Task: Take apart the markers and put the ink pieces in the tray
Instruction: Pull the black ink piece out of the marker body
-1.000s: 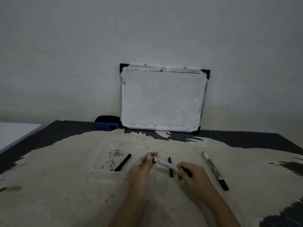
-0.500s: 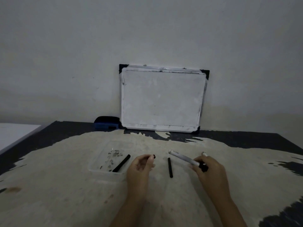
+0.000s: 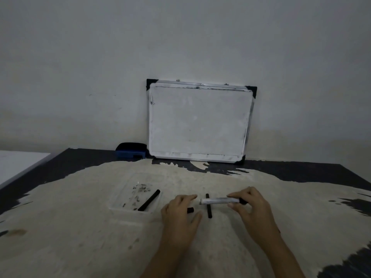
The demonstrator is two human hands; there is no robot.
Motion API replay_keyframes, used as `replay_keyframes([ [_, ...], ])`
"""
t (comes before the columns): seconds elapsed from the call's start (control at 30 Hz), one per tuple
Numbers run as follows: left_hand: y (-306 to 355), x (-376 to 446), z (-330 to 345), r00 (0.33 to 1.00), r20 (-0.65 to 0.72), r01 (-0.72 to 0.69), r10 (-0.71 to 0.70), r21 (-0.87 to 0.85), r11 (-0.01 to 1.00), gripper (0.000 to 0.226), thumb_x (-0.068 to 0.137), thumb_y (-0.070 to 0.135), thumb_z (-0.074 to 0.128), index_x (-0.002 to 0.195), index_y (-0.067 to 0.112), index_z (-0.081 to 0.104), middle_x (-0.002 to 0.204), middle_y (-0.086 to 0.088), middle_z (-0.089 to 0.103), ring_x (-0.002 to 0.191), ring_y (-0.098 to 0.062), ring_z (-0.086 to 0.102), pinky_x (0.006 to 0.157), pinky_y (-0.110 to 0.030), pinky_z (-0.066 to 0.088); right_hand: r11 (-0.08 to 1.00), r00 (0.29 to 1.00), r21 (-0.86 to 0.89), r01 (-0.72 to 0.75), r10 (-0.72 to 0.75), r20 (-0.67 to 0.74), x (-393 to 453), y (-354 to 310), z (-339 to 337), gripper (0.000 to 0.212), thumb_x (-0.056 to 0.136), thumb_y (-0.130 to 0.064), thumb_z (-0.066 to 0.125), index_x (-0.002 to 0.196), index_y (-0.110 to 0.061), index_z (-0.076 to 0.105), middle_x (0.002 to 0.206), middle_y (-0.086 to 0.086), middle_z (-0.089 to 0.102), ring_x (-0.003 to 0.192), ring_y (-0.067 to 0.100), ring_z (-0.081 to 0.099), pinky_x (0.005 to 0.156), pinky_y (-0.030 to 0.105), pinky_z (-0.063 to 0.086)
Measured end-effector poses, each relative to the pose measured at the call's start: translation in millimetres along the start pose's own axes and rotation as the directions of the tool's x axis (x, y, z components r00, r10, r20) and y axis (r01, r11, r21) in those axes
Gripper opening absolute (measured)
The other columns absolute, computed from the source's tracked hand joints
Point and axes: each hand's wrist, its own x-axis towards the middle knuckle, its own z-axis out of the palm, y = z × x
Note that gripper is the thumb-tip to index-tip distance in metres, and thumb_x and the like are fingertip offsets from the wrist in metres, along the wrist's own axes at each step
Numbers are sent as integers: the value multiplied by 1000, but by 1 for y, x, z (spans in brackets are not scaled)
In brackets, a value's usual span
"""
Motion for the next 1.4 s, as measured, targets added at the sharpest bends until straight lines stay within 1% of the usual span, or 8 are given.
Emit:
replay_keyframes([
  [0.27,4,1,-1,998,-24,-58,56,-117,991,19,84,42,56,100,36,64,88,22,63,82,15,42,84,-23,21,977,993,188,-105,114,-37,0,-14,-1,45,71,-15,76,110,-29,57,97,-7,57,88,6,58,79,25,52],
  [0.37,5,1,-2,1000,-23,-2,-2,-184,983,17,83,42,56,98,38,64,84,21,63,86,9,45,81,-23,22,750,933,590,-299,360,15,-1,-22,4,71,74,-7,73,132,-27,38,100,1,63,85,11,68,72,20,55],
  [0.47,6,0,-1,1000,8,19,-18,-185,983,17,83,44,58,98,39,64,85,20,64,88,5,49,82,-16,19,564,895,737,-372,429,123,-3,-34,12,38,79,-7,67,113,-16,54,94,7,71,83,11,71,63,19,57],
  [0.6,4,2,-1,999,54,6,2,-153,988,24,84,48,55,104,39,64,93,22,66,94,6,52,87,-22,19,637,910,703,-314,413,33,-4,-37,19,11,82,-7,63,90,-14,63,85,6,72,81,15,71,63,19,58],
  [0.8,3,3,-3,992,41,130,-123,-349,928,24,94,26,47,112,22,62,111,4,67,98,-4,60,85,-19,50,884,947,386,-263,314,-74,-6,-37,27,9,80,-14,68,88,-15,63,78,-2,68,75,8,66,69,27,56],
  [0.93,2,4,-1,988,43,151,-145,-325,934,24,95,23,45,111,20,62,109,3,66,93,-2,59,70,-3,41,903,952,352,-244,293,-92,-7,-36,28,6,81,-17,68,83,-18,63,75,-7,68,72,1,65,66,20,53],
  [1.1,0,4,1,989,52,149,-139,-311,939,23,95,20,45,111,18,62,109,1,65,96,-9,59,82,-18,46,902,947,347,-256,306,-97,-6,-35,27,6,81,-16,68,80,-17,62,74,-6,67,71,8,66,67,25,56],
  [1.4,4,2,-4,994,100,67,-34,-349,935,16,85,38,59,99,39,64,94,16,69,90,4,61,87,-29,53,498,813,744,-446,573,104,-4,-33,18,14,86,-16,60,83,-3,65,81,10,72,68,13,71,64,21,59],
])
